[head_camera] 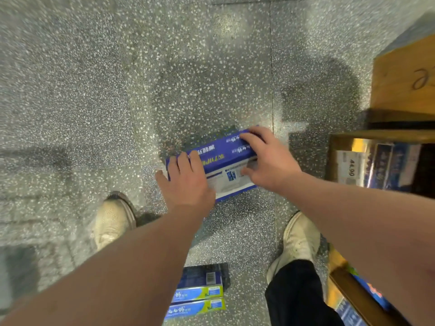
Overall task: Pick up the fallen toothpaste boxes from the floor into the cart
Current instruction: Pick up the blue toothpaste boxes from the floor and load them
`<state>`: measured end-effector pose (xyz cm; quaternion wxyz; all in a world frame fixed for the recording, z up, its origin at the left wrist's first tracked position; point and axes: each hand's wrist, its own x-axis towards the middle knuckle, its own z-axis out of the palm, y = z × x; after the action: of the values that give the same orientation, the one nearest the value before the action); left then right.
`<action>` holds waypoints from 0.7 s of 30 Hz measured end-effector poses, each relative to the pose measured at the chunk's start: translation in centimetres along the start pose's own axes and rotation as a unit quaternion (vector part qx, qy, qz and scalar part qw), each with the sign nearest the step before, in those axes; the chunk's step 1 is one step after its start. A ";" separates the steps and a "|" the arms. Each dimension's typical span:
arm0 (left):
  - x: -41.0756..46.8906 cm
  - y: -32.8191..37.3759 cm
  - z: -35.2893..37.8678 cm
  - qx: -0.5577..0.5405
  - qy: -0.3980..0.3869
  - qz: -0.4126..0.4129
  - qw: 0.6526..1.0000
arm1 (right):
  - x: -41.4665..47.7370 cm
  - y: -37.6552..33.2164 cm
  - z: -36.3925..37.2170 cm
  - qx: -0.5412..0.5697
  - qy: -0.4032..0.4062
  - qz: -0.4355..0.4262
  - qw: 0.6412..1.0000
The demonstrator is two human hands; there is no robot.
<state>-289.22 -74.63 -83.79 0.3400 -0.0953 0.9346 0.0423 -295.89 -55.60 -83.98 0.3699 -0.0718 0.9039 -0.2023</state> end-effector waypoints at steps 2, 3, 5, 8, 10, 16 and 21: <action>-1.1 0.5 0.0 0.019 -0.007 -0.001 1.000 | -2.4 0.8 0.8 -0.033 0.022 -0.008 0.999; -1.4 0.6 0.0 0.030 -0.009 0.005 0.999 | -3.3 1.2 1.2 -0.061 0.029 -0.012 0.998; -1.6 0.8 0.0 0.044 -0.004 0.027 0.999 | -4.4 1.7 1.8 -0.130 0.032 -0.010 0.991; -1.7 0.8 0.5 0.065 -0.002 0.058 0.996 | -4.7 1.1 2.3 -0.262 0.035 0.008 0.964; -2.1 0.6 1.5 0.061 -0.008 0.073 0.995 | -4.5 -0.1 2.5 -0.316 0.004 -0.008 0.949; -3.5 -0.5 2.7 0.083 0.009 0.127 0.988 | -4.4 -1.7 3.1 -0.333 -0.075 -0.089 0.936; -4.2 -0.4 3.0 0.078 -0.009 0.182 0.980 | -5.5 -2.2 3.9 -0.328 -0.093 -0.114 0.933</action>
<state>-284.08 -73.97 -83.43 0.3412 0.1033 0.9338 0.0316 -289.26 -57.28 -82.02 0.3828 -0.3104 0.8672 0.0716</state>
